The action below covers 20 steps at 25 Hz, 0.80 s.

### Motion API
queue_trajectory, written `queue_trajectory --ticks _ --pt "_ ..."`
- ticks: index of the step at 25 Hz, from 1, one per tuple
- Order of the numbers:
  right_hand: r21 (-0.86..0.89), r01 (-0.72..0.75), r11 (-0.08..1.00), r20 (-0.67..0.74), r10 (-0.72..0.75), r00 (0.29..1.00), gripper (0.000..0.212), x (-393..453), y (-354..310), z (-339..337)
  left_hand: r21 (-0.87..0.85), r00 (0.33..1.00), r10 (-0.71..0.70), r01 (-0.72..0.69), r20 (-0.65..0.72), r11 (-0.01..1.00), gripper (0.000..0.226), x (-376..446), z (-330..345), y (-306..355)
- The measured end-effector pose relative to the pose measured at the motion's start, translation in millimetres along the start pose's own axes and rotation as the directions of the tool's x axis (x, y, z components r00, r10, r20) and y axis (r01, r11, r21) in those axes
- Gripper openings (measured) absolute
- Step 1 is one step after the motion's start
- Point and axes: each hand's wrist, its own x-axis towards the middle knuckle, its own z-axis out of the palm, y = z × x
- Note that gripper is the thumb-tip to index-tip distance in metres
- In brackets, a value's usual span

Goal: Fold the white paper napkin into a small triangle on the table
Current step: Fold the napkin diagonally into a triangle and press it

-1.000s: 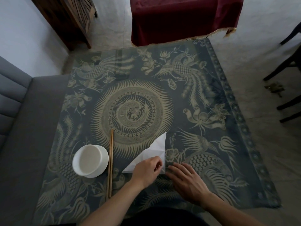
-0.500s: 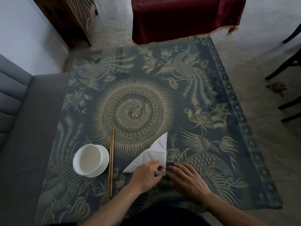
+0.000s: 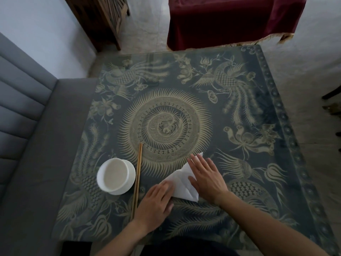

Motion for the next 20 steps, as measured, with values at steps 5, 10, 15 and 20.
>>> queue_trajectory --ticks 5,10,15,20 --pt "-0.139 -0.075 0.988 0.160 0.097 0.982 0.075 5.6 16.5 15.2 0.063 0.992 -0.105 0.101 0.073 0.993 0.068 -14.9 8.8 -0.4" --pt "-0.180 -0.165 0.970 0.140 0.191 0.971 0.079 6.3 23.0 21.4 0.062 0.976 -0.189 0.183 0.109 0.981 0.072 -22.0 16.6 -1.2" --pt "-0.172 -0.203 0.964 0.107 0.223 0.969 0.078 6.5 29.8 22.2 0.094 0.970 -0.199 0.187 0.140 0.978 0.072 -21.9 14.5 -2.1" --pt "-0.076 -0.107 0.991 0.001 0.107 0.994 0.076 2.7 14.7 12.6 0.058 0.980 -0.170 0.165 0.099 0.985 0.071 -4.7 -0.2 1.8"
